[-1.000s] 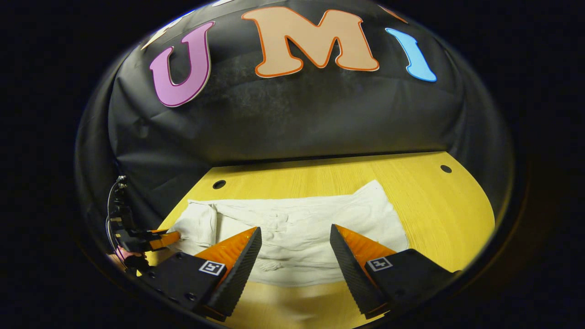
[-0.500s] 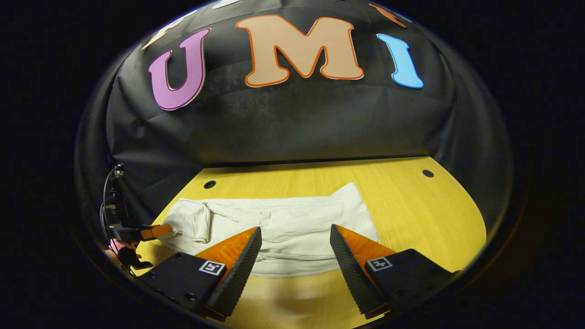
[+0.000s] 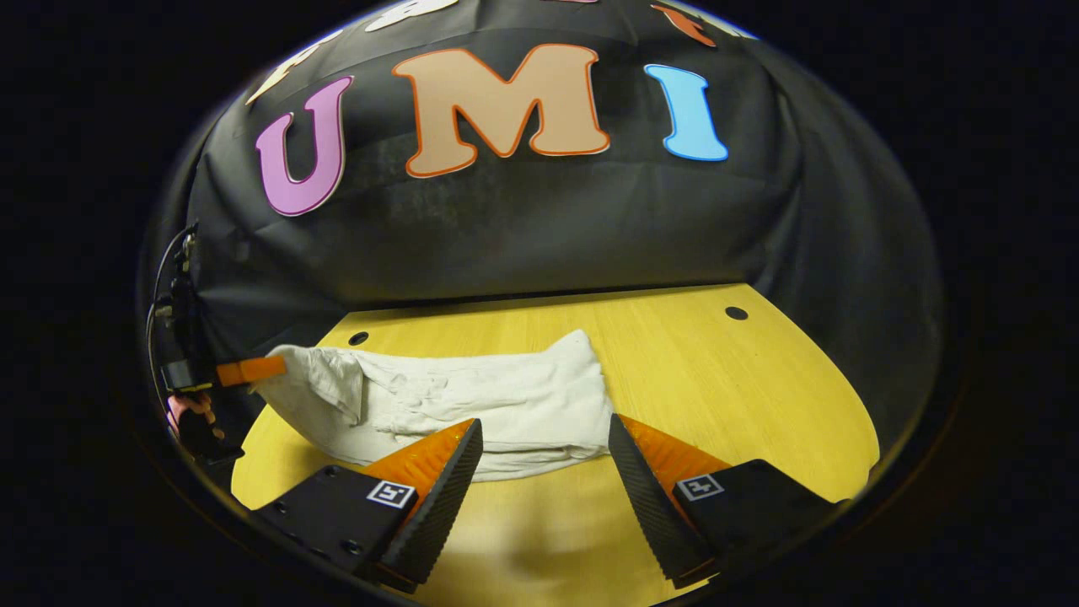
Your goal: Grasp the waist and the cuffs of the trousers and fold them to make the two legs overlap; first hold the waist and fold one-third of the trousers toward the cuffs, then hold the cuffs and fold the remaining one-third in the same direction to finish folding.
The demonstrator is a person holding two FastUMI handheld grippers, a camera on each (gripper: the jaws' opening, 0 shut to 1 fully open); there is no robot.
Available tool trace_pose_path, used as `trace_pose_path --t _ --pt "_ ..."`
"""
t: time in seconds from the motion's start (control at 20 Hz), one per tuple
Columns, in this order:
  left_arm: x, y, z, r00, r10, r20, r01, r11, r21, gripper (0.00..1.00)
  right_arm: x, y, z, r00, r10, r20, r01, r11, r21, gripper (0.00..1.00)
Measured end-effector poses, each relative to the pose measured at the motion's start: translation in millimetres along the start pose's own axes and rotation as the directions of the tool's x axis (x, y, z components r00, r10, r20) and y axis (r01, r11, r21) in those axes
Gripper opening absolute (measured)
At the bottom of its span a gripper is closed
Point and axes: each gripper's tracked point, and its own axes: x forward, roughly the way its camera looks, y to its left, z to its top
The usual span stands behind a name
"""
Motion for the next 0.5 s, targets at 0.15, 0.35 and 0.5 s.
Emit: trace_pose_path --t 0.15,0.35,0.5 --pt "2 -51 25 0.998 -0.057 0.04 0.056 0.998 0.026 0.01 -12 -22 -2 1.0 -0.013 -0.001 0.014 1.0 0.012 0.96" --pt "0 -121 50 0.985 -0.147 0.089 0.138 0.985 0.105 0.01 -26 -53 -3 0.999 -0.032 0.002 0.032 0.999 0.032 0.96" --pt "4 -174 56 0.973 -0.208 0.102 0.185 0.963 0.194 0.01 -35 -76 -7 0.999 -0.048 0.002 0.048 0.998 0.036 0.96"
